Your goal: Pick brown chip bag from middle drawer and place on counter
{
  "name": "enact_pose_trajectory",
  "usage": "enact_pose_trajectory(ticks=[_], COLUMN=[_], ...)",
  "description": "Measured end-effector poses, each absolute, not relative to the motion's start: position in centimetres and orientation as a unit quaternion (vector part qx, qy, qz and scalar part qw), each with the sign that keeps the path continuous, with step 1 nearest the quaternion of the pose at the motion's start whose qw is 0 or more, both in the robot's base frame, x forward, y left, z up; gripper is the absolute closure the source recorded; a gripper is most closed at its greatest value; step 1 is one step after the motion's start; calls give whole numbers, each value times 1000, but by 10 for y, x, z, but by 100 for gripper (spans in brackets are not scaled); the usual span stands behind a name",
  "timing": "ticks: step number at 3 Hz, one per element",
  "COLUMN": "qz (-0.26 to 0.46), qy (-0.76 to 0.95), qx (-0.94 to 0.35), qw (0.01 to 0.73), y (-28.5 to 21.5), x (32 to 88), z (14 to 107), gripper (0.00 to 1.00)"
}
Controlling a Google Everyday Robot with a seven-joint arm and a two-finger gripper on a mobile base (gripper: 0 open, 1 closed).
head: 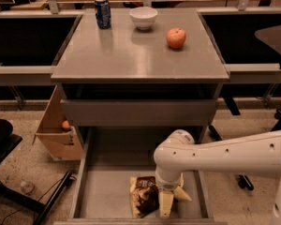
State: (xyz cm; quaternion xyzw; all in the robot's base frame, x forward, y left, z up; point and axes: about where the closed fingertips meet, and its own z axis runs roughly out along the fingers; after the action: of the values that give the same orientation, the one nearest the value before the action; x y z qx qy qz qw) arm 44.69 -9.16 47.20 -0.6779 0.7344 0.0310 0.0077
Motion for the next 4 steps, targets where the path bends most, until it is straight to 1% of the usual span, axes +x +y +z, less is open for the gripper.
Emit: enact_pose_trajectory(ticks=[1, 3, 4], qz=[44, 35, 35], qy=[715, 691, 691], qx=[-697, -719, -720], qw=[15, 57, 58], y=[-67, -48, -47], x=[443, 466, 466], z=[437, 409, 409], gripper=[19, 66, 89])
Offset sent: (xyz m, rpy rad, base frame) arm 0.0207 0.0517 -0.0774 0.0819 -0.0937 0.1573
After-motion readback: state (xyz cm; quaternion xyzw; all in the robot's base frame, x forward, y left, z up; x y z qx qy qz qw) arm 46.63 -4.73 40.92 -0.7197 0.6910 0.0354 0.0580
